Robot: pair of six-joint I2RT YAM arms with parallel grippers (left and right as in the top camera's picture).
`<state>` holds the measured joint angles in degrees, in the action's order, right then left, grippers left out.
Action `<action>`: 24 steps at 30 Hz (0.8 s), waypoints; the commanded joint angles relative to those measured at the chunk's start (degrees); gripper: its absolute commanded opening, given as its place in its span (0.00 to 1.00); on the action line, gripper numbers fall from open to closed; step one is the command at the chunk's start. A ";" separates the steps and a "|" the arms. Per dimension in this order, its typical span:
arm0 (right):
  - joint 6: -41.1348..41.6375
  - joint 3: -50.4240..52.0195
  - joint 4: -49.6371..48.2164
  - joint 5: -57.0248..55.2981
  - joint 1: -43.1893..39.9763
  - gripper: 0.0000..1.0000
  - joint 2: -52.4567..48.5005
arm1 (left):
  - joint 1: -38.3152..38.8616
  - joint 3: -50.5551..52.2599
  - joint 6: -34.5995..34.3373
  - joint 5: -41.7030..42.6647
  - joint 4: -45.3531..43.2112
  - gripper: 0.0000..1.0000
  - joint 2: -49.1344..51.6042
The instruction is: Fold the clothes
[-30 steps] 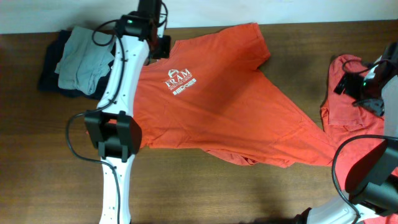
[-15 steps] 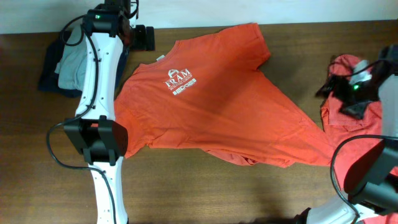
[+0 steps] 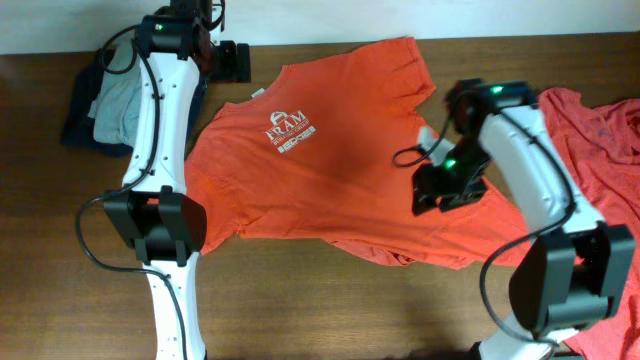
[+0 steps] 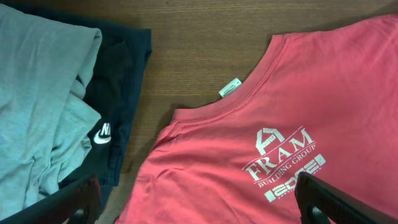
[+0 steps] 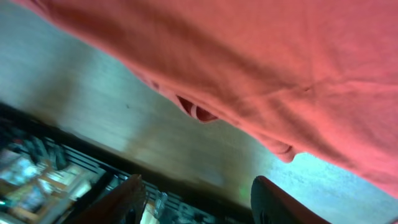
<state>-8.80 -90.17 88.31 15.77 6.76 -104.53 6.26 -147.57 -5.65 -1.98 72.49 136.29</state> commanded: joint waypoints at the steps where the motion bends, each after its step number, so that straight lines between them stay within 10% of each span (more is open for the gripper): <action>1: 6.47 5.33 -0.44 -8.20 5.66 0.60 7.65 | -0.04 -0.66 -0.33 -0.42 0.07 0.99 -1.53; 10: 15.17 28.24 -16.81 -11.37 14.49 0.61 26.12 | -0.04 -0.66 -0.35 -0.42 0.04 0.99 -1.53; 24: 4.70 36.89 -40.52 -5.20 17.68 0.54 17.51 | -0.04 -0.66 -0.33 -0.42 0.04 0.99 -1.53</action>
<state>-0.45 -53.43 49.69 8.40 23.40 -85.60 6.24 -147.57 -5.65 -1.98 72.64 136.29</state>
